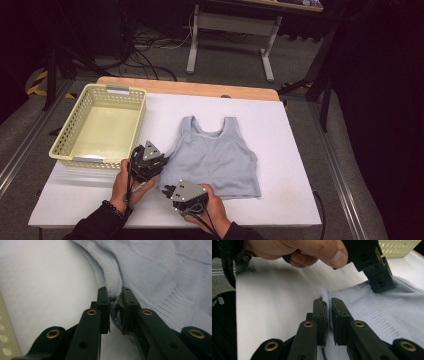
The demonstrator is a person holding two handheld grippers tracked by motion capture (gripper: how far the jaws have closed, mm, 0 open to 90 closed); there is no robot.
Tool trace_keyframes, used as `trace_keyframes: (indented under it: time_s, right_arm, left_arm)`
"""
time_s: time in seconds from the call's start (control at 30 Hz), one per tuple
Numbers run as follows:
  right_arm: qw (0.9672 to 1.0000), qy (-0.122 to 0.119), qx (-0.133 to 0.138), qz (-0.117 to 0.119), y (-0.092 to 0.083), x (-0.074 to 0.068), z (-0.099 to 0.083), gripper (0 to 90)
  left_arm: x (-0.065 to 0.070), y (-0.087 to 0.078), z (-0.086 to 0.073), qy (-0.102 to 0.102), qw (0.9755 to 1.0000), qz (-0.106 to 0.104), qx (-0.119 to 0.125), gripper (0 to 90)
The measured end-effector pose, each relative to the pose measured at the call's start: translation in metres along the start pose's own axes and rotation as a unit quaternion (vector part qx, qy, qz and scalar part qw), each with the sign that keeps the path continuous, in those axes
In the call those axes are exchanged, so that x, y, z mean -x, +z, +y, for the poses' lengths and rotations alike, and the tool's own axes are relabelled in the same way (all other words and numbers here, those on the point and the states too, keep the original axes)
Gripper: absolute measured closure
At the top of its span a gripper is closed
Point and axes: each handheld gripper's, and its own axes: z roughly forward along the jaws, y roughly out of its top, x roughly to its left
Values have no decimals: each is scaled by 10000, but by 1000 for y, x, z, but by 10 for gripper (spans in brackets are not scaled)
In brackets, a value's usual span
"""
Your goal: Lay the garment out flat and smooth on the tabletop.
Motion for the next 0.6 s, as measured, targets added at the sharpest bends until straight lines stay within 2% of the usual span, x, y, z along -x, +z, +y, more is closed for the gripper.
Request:
trace_keyframes:
  time_s: [0.17, 0.3, 0.37, 0.4, 0.43, 0.47, 0.5, 0.53, 0.57, 0.6]
  right_arm:
    - [9999, 50, 130, -26, -8, 2, 3, 822]
    - [9997, 143, 191, -101, -17, 8, 2, 824]
    - [9993, 220, 258, -183, -26, 13, 1, 825]
    - [9989, 257, 309, -239, -31, 16, 0, 826]
    - [9989, 257, 309, -239, -31, 16, 0, 826]
    - [9977, 359, 435, -375, -45, 22, -1, 827]
    - [9977, 359, 435, -375, -45, 22, -1, 827]
    - [9966, 444, 503, -483, -56, 27, -4, 828]
    - [9959, 501, 535, -537, -62, 30, -6, 828]
    - [9959, 501, 535, -537, -62, 30, -6, 828]
  left_arm:
    - [3, -6, 4, -15, 9999, 21, 166, 798]
    - [6, 1, 13, -140, 9995, -60, 282, 777]
    - [9, 5, 20, -155, 9989, -72, 431, 750]
    - [11, 7, 24, -158, 9983, -82, 558, 725]
    - [11, 7, 24, -158, 9983, -82, 558, 682]
    - [16, 5, 33, -134, 9961, -56, 866, 580]
    - [16, 5, 33, -134, 9961, -56, 866, 519]
    - [22, -3, 39, -54, 9927, 36, 1201, 460]
    - [22, -3, 39, -54, 9927, 36, 1201, 401]
    - [24, -9, 40, 21, 9907, 82, 1355, 401]
